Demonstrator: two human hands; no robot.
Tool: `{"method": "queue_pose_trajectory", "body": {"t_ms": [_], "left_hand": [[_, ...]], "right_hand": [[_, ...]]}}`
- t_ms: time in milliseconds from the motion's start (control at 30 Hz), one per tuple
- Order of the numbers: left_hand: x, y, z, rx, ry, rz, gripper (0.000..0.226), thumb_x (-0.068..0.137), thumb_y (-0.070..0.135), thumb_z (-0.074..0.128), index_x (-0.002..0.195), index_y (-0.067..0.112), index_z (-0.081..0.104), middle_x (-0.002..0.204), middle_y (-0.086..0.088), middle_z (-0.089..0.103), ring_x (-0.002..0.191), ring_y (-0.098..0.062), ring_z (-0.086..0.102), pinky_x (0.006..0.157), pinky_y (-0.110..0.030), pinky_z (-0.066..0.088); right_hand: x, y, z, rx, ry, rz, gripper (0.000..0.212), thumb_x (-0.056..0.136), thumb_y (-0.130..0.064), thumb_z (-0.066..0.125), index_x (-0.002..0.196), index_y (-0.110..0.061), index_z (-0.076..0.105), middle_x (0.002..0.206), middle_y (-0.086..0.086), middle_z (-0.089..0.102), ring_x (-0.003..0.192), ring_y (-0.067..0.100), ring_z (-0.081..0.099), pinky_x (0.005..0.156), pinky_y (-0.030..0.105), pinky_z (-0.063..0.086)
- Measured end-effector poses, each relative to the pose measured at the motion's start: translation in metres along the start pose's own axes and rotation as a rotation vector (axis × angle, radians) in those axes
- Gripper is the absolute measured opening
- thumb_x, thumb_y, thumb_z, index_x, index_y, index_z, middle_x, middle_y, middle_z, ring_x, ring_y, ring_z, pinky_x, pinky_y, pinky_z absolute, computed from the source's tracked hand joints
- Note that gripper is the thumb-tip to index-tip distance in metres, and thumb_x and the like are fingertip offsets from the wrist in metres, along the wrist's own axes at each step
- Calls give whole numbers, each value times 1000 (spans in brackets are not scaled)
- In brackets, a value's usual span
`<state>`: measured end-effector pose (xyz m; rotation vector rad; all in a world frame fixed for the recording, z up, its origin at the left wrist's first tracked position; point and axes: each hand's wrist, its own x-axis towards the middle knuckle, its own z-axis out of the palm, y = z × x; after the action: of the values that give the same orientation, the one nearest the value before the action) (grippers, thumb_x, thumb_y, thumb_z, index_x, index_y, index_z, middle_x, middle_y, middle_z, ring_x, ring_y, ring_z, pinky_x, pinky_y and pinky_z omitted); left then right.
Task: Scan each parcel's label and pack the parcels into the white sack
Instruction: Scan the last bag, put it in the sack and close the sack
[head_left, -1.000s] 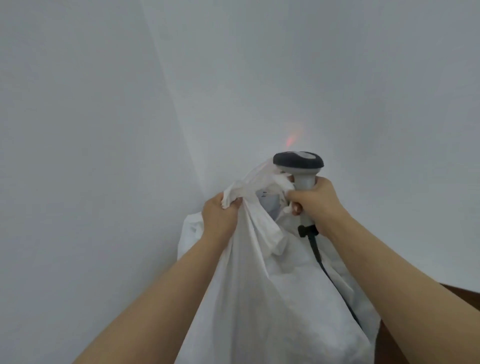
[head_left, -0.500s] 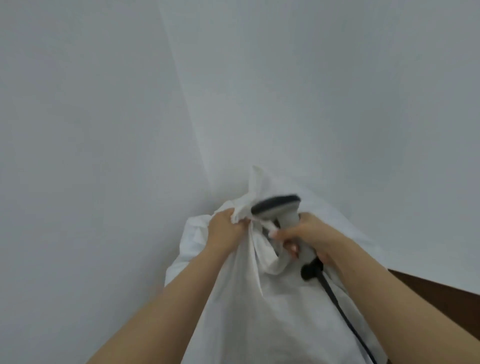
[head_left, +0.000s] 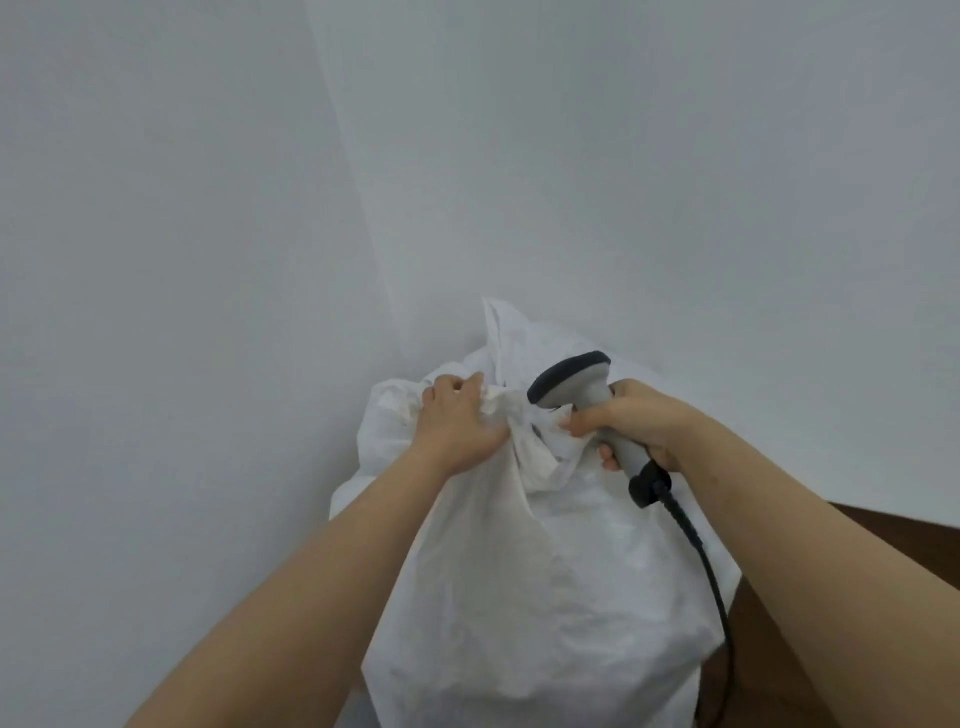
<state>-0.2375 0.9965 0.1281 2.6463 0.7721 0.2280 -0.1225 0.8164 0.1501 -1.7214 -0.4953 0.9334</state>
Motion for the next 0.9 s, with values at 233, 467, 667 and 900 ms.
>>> {"method": "queue_pose_trajectory", "body": {"t_ms": [233, 467, 667, 900], "left_hand": [[-34, 17, -8, -185, 189, 232, 63, 86, 39, 61, 141, 15, 45, 141, -11, 40, 136, -27, 30, 113, -33, 22], [-64, 74, 12, -277, 125, 495, 45, 89, 21, 64, 132, 13, 53, 134, -7, 47, 130, -20, 38, 104, -19, 25], [-79, 131, 49, -253, 11, 620, 44, 91, 24, 62, 132, 15, 52, 135, -6, 46, 129, -20, 39, 106, -25, 30], [-73, 214, 102, -190, -74, 719, 45, 91, 24, 60, 134, 15, 51, 137, -6, 46, 131, -20, 39, 106, -23, 27]], "right_hand": [[-65, -4, -4, 176, 209, -10, 38, 84, -15, 77, 110, 4, 57, 96, 19, 61, 43, 15, 51, 46, 25, 49], [-125, 37, -23, 439, 352, 125, 24, 92, -16, 68, 103, 0, 53, 79, 16, 57, 36, 13, 48, 39, 22, 47], [-172, 80, -68, 465, 427, 190, 9, 97, -12, 56, 100, -4, 54, 69, 12, 53, 42, 17, 48, 41, 24, 48], [-197, 122, -150, 432, 489, 220, 14, 96, -13, 61, 98, -1, 55, 80, 17, 55, 41, 21, 60, 41, 28, 52]]}}
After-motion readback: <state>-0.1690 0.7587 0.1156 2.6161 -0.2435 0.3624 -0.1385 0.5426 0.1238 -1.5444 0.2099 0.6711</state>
